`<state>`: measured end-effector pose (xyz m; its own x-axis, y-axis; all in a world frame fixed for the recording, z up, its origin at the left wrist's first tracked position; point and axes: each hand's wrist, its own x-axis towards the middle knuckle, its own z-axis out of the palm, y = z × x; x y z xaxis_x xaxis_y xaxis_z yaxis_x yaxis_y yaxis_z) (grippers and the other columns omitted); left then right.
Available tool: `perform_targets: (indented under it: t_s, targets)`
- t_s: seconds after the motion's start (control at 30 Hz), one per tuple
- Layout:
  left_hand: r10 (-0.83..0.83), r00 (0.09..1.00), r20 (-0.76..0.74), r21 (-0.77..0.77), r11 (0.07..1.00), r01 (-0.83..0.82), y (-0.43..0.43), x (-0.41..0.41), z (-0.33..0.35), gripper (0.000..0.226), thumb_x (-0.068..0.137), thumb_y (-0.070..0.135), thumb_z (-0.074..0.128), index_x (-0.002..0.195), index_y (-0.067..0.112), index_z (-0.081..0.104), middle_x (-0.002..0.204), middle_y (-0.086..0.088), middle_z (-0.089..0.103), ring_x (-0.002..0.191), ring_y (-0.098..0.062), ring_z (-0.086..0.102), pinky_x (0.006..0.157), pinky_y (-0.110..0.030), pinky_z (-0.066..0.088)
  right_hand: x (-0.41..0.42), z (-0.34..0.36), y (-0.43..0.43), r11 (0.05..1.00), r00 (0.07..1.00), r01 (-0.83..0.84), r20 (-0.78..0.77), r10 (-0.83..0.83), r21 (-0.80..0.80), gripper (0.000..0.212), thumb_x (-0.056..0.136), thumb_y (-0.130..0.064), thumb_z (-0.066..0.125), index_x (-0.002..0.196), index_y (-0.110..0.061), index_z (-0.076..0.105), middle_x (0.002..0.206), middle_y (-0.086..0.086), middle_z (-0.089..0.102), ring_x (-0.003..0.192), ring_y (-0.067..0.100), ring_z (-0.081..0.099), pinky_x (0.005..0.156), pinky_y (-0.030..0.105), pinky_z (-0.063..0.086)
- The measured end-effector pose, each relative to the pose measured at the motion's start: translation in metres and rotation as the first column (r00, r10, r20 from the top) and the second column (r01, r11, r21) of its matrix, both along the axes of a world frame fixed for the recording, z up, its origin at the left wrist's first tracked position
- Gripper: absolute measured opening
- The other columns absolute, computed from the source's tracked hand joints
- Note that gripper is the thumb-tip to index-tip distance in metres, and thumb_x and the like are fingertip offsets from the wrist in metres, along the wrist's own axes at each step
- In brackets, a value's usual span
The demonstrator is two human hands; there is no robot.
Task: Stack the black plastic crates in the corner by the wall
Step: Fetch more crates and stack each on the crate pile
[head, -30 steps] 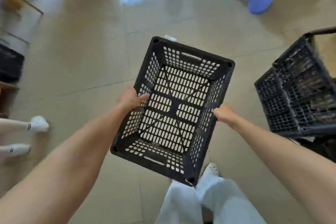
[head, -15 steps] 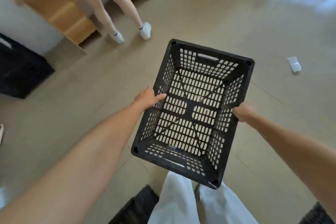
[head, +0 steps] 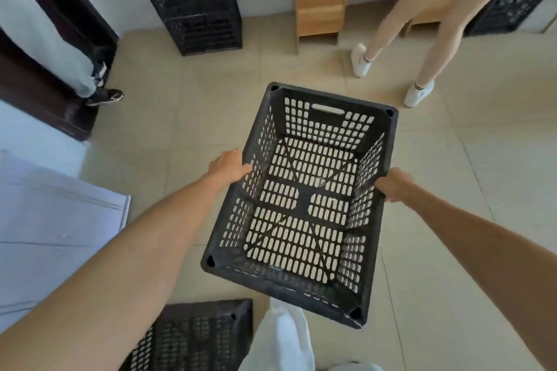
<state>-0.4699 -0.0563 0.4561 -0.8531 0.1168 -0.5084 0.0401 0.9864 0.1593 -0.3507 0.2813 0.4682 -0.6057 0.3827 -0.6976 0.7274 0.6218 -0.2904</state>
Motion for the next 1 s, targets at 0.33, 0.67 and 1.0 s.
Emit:
perform_targets:
  t_s: [0.33,0.67,1.0]
  targets:
    - [0.188,0.982,-0.027,-0.036,0.981,-0.189,-0.139,-0.189,0.016,0.02,0.093,0.03,0.056,0.099,0.013,0.046,0.092,-0.005,0.055,0.081,-0.022,0.055,0.066,-0.034,0.043,-0.262,0.033,-0.121,0.965,0.965,-0.263,0.013,0.263,-0.018,0.022,0.096,-0.014,0.048,0.079,-0.002,0.053,0.084,0.016,0.06,0.072,0.028,0.056,0.051,0.027,0.041]
    - [0.329,0.94,-0.094,-0.053,0.941,-0.335,-0.194,-0.426,0.049,0.025,0.09,0.032,0.059,0.097,0.011,0.047,0.093,-0.008,0.057,0.082,-0.026,0.057,0.071,-0.035,0.046,-0.561,0.053,-0.171,0.863,0.862,-0.504,-0.044,0.505,0.025,0.023,0.101,-0.018,0.039,0.089,-0.002,0.052,0.064,0.007,0.061,0.052,0.017,0.055,0.049,0.019,0.04]
    - [0.474,0.865,-0.162,0.114,0.88,-0.461,-0.28,-0.676,0.084,0.024,0.091,0.031,0.056,0.084,0.012,0.046,0.074,-0.004,0.052,0.064,-0.018,0.05,0.058,-0.031,0.036,-0.869,0.089,-0.251,0.758,0.739,-0.625,-0.171,0.652,0.186,0.026,0.098,-0.018,0.045,0.085,0.0,0.058,0.081,0.012,0.058,0.065,0.022,0.053,0.045,0.022,0.035]
